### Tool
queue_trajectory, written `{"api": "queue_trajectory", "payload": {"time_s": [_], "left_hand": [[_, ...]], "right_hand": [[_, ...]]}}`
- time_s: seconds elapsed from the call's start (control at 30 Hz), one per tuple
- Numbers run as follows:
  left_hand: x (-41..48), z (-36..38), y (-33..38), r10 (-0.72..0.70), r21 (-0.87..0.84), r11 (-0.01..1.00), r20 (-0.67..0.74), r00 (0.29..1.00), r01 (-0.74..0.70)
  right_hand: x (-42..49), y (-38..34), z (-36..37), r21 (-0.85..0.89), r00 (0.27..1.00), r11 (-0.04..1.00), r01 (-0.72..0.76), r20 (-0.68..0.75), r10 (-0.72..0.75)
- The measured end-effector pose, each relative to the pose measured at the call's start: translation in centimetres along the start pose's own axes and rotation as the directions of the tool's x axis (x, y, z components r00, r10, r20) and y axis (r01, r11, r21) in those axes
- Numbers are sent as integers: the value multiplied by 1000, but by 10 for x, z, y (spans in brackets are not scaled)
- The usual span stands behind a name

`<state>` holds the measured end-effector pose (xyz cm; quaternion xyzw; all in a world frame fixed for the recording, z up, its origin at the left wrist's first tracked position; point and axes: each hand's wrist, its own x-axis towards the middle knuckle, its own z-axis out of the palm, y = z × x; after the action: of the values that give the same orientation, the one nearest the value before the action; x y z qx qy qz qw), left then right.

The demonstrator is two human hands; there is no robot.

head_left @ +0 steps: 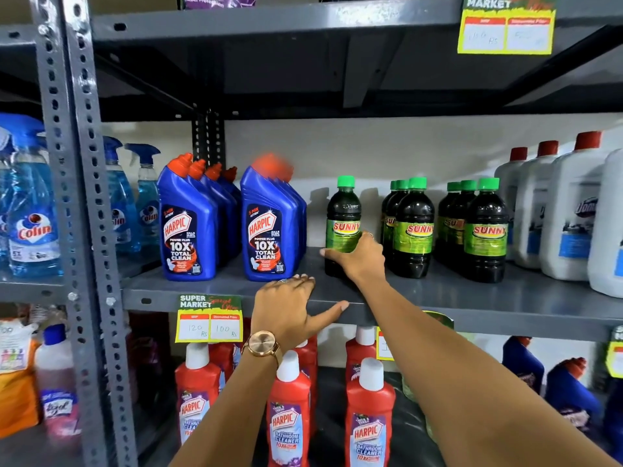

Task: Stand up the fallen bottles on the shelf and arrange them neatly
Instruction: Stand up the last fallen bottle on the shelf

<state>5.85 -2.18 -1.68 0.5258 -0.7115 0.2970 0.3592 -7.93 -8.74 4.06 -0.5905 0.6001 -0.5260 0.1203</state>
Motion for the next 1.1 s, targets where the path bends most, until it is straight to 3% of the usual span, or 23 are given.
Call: {"api": "queue_trajectory", "payload": {"time_s": [0.73,0.87,1.0,1.03,1.1], "left_hand": [[1,2,-2,-5,-13,1000,44,999,6],[6,-11,0,-80,2,997,162,984,80],[35,-19,6,-156,38,988,265,952,152],[46,-18,10,-176,7,983,323,930,183],[69,-11,21,-199,-174,932,487,850,318]], "right_hand": [[3,0,0,-117,999,993,-21,23,24],[-9,2,-28,-53,996,998,-42,75,46],[-12,31,-86,-27,989,999,-38,-144,34],[-10,40,-100,-59,982,997,-58,-185,46],[-2,53,-114,-137,986,982,-129,-127,112]]}}
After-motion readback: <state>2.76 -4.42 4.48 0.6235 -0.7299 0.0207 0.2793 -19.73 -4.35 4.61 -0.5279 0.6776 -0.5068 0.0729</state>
